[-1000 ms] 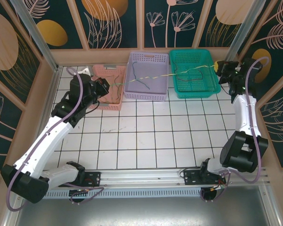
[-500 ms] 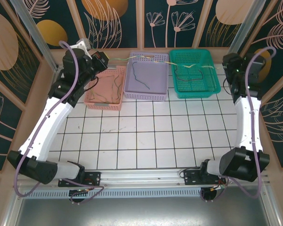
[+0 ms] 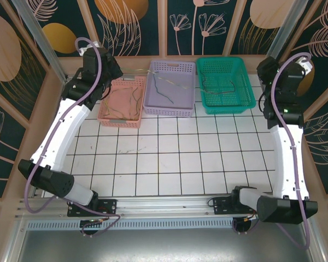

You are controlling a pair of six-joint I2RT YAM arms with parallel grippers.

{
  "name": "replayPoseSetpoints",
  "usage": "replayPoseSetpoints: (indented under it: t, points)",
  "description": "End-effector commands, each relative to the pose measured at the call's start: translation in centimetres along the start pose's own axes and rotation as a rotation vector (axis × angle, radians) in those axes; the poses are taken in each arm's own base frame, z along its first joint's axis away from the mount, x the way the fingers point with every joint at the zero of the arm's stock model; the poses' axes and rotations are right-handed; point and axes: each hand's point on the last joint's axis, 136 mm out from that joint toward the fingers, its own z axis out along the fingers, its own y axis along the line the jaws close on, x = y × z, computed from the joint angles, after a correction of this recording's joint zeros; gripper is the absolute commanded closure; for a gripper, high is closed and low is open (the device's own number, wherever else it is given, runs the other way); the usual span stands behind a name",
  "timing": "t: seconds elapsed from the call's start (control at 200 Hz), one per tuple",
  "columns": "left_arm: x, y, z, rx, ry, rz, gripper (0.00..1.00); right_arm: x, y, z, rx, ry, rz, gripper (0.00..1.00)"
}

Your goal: Untangle the cables

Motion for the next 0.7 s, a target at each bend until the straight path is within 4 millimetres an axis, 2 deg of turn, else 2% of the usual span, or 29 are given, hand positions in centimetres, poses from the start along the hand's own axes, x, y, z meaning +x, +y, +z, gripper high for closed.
replayPoseSetpoints:
  t: [0.0, 0.045, 0.12, 0.21, 0.345, 0.415, 0.505, 0.696]
  points:
    - [0.5, 1.7, 0.2, -0.085, 0.002, 0.058, 1.0, -1.4, -1.0, -1.2, 0.039, -0.086, -0.03, 0.26]
    - [0.4, 1.2, 0.1, -0.052, 0.0, 0.06, 1.0, -1.2, -0.1, -1.3, -0.02, -0.088, -0.065, 0.27]
    - [0.6, 0.1, 0.0, 0.017, 0.004, 0.071, 1.0, 0.4, 4.0, -1.7, -0.259, -0.063, -0.162, 0.29]
    - [0.9, -1.0, 0.1, 0.074, 0.027, 0.095, 1.0, 5.4, 9.5, -3.5, -0.577, 0.019, -0.331, 0.29]
    - [1.2, -2.0, -0.1, 0.128, 0.051, 0.102, 1.0, 12.9, 15.3, -7.1, -0.815, 0.035, -0.639, 0.28]
    - [1.2, -2.8, -0.3, 0.171, 0.058, 0.098, 1.0, 16.6, 17.0, -8.3, -0.891, 0.015, -0.809, 0.25]
    - [1.3, -3.9, -0.7, 0.234, 0.069, 0.097, 1.0, 20.7, 18.1, -8.0, -0.931, 0.032, -0.96, 0.21]
    - [1.3, -4.7, -1.1, 0.275, 0.081, 0.104, 1.0, 25.1, 20.7, -6.5, -1.005, 0.081, -1.038, 0.19]
